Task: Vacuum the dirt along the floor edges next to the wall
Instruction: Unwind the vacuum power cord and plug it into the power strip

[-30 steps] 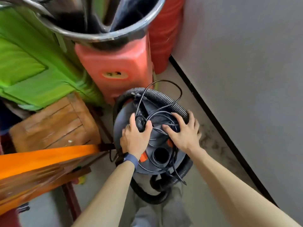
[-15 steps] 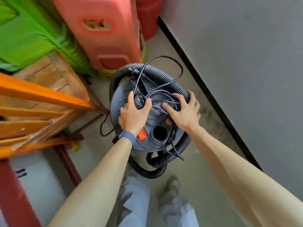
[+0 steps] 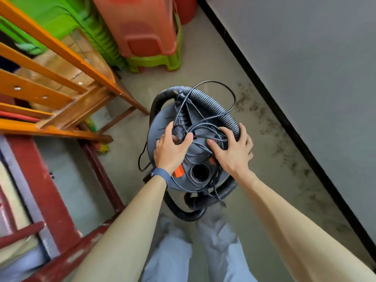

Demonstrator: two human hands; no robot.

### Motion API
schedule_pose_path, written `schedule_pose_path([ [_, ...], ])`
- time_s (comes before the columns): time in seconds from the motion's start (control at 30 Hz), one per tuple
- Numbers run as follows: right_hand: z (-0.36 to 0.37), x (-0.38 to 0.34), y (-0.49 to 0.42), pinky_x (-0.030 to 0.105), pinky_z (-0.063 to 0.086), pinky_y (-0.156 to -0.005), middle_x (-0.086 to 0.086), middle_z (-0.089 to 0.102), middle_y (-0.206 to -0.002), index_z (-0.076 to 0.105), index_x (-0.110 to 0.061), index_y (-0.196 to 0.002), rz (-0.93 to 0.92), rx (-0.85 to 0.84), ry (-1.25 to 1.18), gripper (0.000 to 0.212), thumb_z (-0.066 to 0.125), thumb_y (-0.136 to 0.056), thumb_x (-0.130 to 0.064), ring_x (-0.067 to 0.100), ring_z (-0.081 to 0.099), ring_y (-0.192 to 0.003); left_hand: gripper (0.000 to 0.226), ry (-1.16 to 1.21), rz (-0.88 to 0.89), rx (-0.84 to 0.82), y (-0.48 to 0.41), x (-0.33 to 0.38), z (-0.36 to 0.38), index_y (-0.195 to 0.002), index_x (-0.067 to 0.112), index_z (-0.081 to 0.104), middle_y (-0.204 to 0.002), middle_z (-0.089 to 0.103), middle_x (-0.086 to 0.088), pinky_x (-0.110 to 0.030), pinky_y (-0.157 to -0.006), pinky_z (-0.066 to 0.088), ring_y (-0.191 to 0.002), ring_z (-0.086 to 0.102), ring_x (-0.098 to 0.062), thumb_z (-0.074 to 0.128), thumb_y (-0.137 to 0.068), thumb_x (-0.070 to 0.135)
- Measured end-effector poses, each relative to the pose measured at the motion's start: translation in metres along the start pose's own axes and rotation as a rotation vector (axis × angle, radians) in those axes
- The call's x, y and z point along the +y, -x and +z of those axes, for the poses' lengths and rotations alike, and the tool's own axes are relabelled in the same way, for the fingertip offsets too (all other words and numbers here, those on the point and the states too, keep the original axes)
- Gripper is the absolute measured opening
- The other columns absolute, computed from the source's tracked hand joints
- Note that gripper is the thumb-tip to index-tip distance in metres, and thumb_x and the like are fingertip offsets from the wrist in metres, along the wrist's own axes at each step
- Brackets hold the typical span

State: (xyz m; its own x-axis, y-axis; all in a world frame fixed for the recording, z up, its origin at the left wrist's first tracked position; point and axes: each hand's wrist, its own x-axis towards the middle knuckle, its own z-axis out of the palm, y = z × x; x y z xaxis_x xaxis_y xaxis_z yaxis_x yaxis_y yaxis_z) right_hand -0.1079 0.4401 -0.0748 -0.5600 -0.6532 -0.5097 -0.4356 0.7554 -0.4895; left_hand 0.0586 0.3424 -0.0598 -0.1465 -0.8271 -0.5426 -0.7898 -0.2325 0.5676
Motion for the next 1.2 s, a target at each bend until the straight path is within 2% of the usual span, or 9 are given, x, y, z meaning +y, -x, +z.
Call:
schedule_pose_path([
  [0.13, 0.019, 0.024, 0.047, 0.063, 0.015, -0.119, -0.011, 0.001, -0.171, 0.048, -0.053, -0.14, 0.002, 0.009, -0.019, 0.055, 0.06, -0.09, -0.071, 0.021, 0.003, -0.154, 0.081, -0.012, 0.026, 0.001, 0.043, -0.032, 0.006, -0.151, 0.037, 0.024, -0.105, 0.054, 0.013, -0.051, -0.103, 0.04, -0.122, 0.044, -0.024, 0.052, -0.083, 0.071],
  [0.33, 0.05, 0.058, 0.113, 0.064, 0.015, -0.119, -0.014, 0.001, -0.171, 0.048, -0.053, -0.14, -0.023, 0.028, -0.014, 0.055, 0.063, -0.09, -0.068, 0.019, 0.002, -0.155, 0.078, -0.028, 0.057, 0.032, 0.108, -0.086, 0.014, -0.15, 0.038, 0.026, -0.104, 0.055, 0.01, -0.052, -0.102, 0.04, -0.119, 0.045, -0.025, 0.054, -0.084, 0.07],
  [0.5, 0.073, 0.083, 0.164, 0.066, 0.015, -0.119, -0.013, -0.001, -0.172, 0.051, -0.052, -0.139, -0.044, 0.026, -0.012, 0.055, 0.066, -0.088, -0.066, 0.018, 0.001, -0.156, 0.078, 0.003, 0.038, 0.05, 0.158, -0.127, 0.021, -0.148, 0.033, 0.031, -0.094, 0.049, 0.021, -0.046, -0.101, 0.039, -0.116, 0.045, -0.02, 0.059, -0.084, 0.067],
  [0.77, 0.104, 0.093, 0.218, 0.071, 0.012, -0.117, -0.013, -0.006, -0.172, 0.049, -0.051, -0.143, -0.156, -0.022, 0.04, 0.055, 0.065, -0.091, -0.062, 0.016, -0.003, -0.157, 0.073, 0.063, -0.04, 0.17, 0.212, -0.185, 0.022, -0.145, 0.029, 0.038, -0.098, 0.056, 0.016, -0.042, -0.096, 0.044, -0.104, 0.044, -0.01, 0.062, -0.084, 0.062],
  [0.9, 0.118, 0.087, 0.231, 0.07, 0.012, -0.116, -0.013, -0.008, -0.172, 0.051, -0.052, -0.14, -0.213, -0.061, 0.057, 0.053, 0.063, -0.09, -0.066, 0.015, -0.005, -0.156, 0.07, 0.089, -0.076, 0.199, 0.229, -0.206, 0.011, -0.142, 0.027, 0.039, -0.103, 0.056, 0.014, -0.041, -0.094, 0.045, -0.105, 0.044, -0.01, 0.062, -0.085, 0.061],
  [1.0, 0.127, 0.08, 0.239, 0.071, 0.011, -0.116, -0.006, -0.005, -0.172, 0.055, -0.045, -0.137, -0.217, -0.084, 0.062, 0.05, 0.064, -0.091, -0.063, 0.02, -0.006, -0.158, 0.066, 0.159, -0.123, 0.143, 0.236, -0.216, -0.003, -0.13, 0.026, 0.046, -0.097, 0.061, 0.011, -0.041, -0.089, 0.048, -0.103, 0.056, -0.016, 0.064, -0.079, 0.065],
  [1.07, 0.129, 0.075, 0.248, 0.071, 0.011, -0.118, 0.005, 0.004, -0.172, 0.061, -0.034, -0.13, -0.214, -0.066, 0.016, 0.042, 0.066, -0.094, -0.055, 0.028, 0.0, -0.158, 0.056, 0.239, -0.171, 0.086, 0.236, -0.218, -0.02, -0.115, 0.023, 0.05, -0.085, 0.062, 0.008, -0.039, -0.081, 0.049, -0.089, 0.062, -0.019, 0.073, -0.076, 0.057],
  [1.2, 0.121, 0.069, 0.268, 0.069, 0.011, -0.119, 0.014, 0.028, -0.164, 0.068, -0.021, -0.117, -0.241, -0.016, 0.001, 0.023, 0.069, -0.098, -0.034, 0.034, 0.012, -0.157, 0.047, 0.26, -0.165, 0.016, 0.251, -0.219, -0.058, -0.097, 0.012, 0.051, -0.077, 0.055, 0.003, -0.027, -0.07, 0.046, -0.068, 0.054, -0.011, 0.083, -0.076, 0.039],
])
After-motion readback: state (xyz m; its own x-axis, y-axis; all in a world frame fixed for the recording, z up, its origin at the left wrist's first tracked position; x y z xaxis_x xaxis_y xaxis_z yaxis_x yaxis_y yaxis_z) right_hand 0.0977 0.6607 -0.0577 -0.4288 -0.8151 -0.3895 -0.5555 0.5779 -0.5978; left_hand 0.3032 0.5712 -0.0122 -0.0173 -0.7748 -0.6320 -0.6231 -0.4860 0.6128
